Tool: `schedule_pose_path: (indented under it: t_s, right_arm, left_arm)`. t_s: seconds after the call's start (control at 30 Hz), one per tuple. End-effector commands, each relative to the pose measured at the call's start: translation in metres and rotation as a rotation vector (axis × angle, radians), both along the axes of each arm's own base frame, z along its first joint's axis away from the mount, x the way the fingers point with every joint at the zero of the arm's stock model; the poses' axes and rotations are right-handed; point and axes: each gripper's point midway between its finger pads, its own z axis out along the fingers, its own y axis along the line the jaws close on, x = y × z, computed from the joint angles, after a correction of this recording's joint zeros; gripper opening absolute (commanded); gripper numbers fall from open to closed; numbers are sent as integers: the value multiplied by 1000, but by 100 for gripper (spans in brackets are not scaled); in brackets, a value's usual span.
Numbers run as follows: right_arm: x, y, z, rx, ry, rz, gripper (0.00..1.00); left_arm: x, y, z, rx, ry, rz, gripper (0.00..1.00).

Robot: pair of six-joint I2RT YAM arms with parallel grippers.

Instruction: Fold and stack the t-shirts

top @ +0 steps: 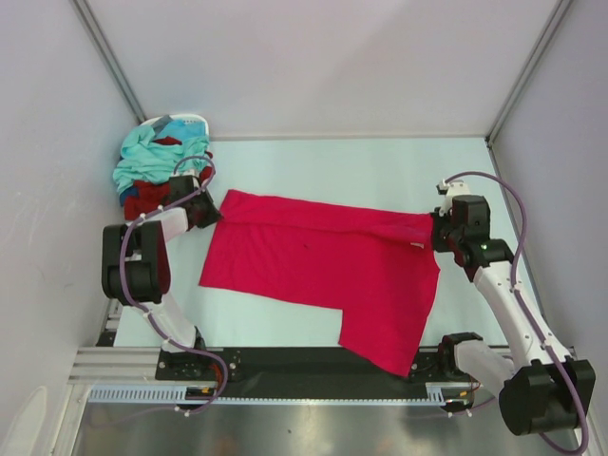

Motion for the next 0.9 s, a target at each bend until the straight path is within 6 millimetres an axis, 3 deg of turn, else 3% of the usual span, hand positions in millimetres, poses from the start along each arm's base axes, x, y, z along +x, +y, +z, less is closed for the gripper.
schedule_pose_path:
  t_s: [0.0, 0.53, 0.6, 0.63, 0.7, 0.73, 0.83, 0.87]
  right_arm:
    - [-2, 4, 17, 12, -55, 30, 0]
    - [-2, 11, 16, 19, -44, 62, 2]
    - [-3, 11, 17, 17, -49, 54, 18]
    - [-3, 11, 16, 22, -47, 51, 30]
    - [-3, 12, 20, 28, -59, 54, 41]
    - [-4, 12, 21, 31, -57, 54, 56]
    - [-4, 11, 30, 34, -63, 43, 81]
    - [-4, 11, 34, 46, -67, 29, 84]
  left_arm:
    - [3, 11, 15, 47, -40, 7, 0]
    - [1, 10, 11, 50, -20, -2, 0]
    - [2, 12, 13, 59, -24, 2, 10]
    - [1, 12, 17, 67, -33, 3, 28]
    - [1, 13, 22, 76, -48, 5, 47]
    - [0, 13, 26, 79, -55, 6, 63]
    - [1, 10, 35, 79, -78, -6, 70]
    - [1, 8, 40, 80, -90, -10, 70]
